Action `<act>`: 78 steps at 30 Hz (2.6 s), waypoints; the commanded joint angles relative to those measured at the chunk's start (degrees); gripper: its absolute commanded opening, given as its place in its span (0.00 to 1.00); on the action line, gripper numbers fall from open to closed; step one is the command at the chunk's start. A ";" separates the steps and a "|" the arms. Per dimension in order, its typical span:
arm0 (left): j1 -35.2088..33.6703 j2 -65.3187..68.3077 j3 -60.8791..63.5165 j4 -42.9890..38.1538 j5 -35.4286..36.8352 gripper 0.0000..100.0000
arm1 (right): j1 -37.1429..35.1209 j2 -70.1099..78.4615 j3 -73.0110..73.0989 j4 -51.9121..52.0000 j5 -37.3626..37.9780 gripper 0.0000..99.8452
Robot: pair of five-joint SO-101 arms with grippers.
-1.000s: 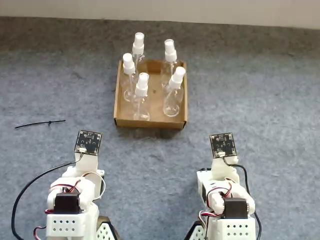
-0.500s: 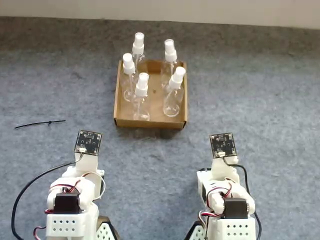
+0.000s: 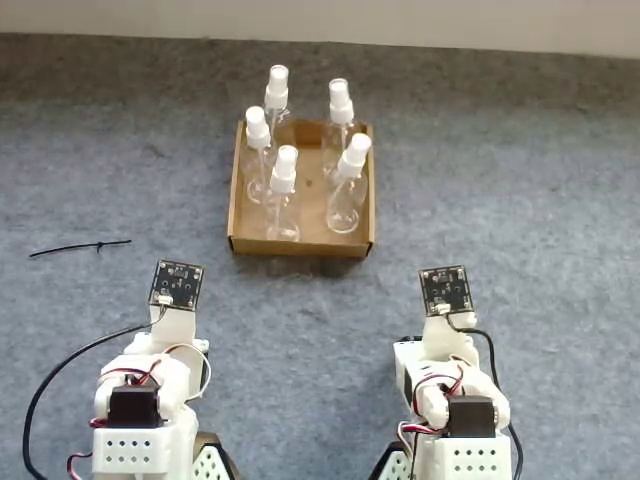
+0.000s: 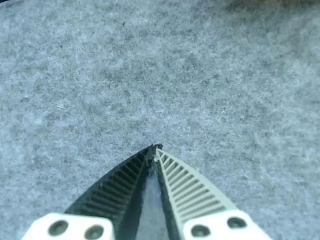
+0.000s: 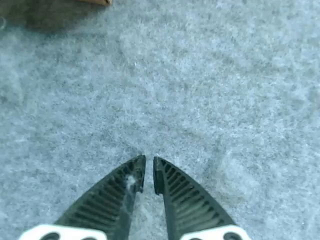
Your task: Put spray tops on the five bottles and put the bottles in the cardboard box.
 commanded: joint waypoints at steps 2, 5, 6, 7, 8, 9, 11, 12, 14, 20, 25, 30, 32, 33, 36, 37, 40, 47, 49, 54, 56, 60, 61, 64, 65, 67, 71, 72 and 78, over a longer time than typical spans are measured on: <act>0.92 -0.48 1.19 0.35 0.26 0.01 | 0.57 -0.75 6.73 0.48 0.62 0.01; 0.92 -0.48 1.19 0.35 0.26 0.01 | 0.57 -0.75 6.73 0.48 0.62 0.01; 0.92 -0.48 1.19 0.35 0.26 0.01 | 0.57 -0.75 6.73 0.48 0.62 0.01; 0.92 -0.48 1.19 0.35 0.26 0.01 | 0.57 -0.75 6.73 0.48 0.62 0.01; 0.92 -0.48 1.19 0.35 0.26 0.01 | 0.57 -0.75 6.73 0.48 0.62 0.01; 0.92 -0.48 1.19 0.35 0.26 0.01 | 0.57 -0.75 6.73 0.48 0.62 0.01; 0.92 -0.48 1.19 0.35 0.26 0.01 | 0.57 -0.75 6.73 0.48 0.62 0.01; 0.92 -0.48 1.19 0.35 0.26 0.01 | 0.57 -0.75 6.73 0.48 0.62 0.01; 0.92 -0.48 1.19 0.35 0.26 0.01 | 0.57 -0.75 6.73 0.48 0.62 0.01; 0.92 -0.48 1.19 0.35 0.26 0.01 | 0.57 -0.75 6.73 0.48 0.62 0.01; 0.92 -0.48 1.19 0.35 0.26 0.01 | 0.57 -0.75 6.73 0.48 0.62 0.01; 0.92 -0.48 1.19 0.35 0.26 0.01 | 0.57 -0.75 6.73 0.48 0.62 0.01; 0.92 -0.48 1.19 0.35 0.26 0.01 | 0.57 -0.75 6.73 0.48 0.62 0.01; 0.92 -0.48 1.19 0.35 0.26 0.01 | 0.57 -0.75 6.73 0.48 0.62 0.01; 0.92 -0.48 1.19 0.35 0.26 0.01 | 0.57 -0.75 6.73 0.48 0.62 0.01; 0.92 -0.48 1.19 0.35 0.26 0.01 | 0.57 -0.75 6.73 0.48 0.62 0.01; 0.92 -0.48 1.19 0.35 0.26 0.01 | 0.57 -0.75 6.73 0.48 0.62 0.01; 0.92 -0.48 1.19 0.35 0.26 0.01 | 0.57 -0.75 6.73 0.48 0.62 0.01; 0.92 -0.48 1.19 0.35 0.26 0.01 | 0.57 -0.75 6.73 0.48 0.62 0.01; 0.92 -0.48 1.19 0.35 0.26 0.01 | 0.57 -0.75 6.73 0.48 0.62 0.01; 0.92 -0.48 1.19 0.35 0.26 0.01 | 0.57 -0.75 6.73 0.48 0.62 0.01; 0.92 -0.48 1.19 0.35 0.26 0.01 | 0.57 -0.75 6.73 0.48 0.62 0.01; 0.92 -0.48 1.19 0.35 0.26 0.01 | 0.57 -0.75 6.73 0.48 0.62 0.01; 0.92 -0.48 1.19 0.35 0.26 0.01 | 0.57 -0.75 6.73 0.48 0.62 0.01; 0.92 -0.48 1.19 0.35 0.26 0.01 | 0.57 -0.75 6.73 0.48 0.62 0.01; 0.92 -0.48 1.19 0.35 0.26 0.01 | 0.57 -0.75 6.73 0.48 0.62 0.01; 0.92 -0.48 1.19 0.35 0.26 0.01 | 0.57 -0.75 6.73 0.48 0.62 0.01; 0.92 -0.48 1.19 0.35 0.26 0.01 | 0.57 -0.75 6.73 0.48 0.62 0.01; 0.92 -0.48 1.19 0.35 0.26 0.01 | 0.57 -0.75 6.73 0.48 0.62 0.01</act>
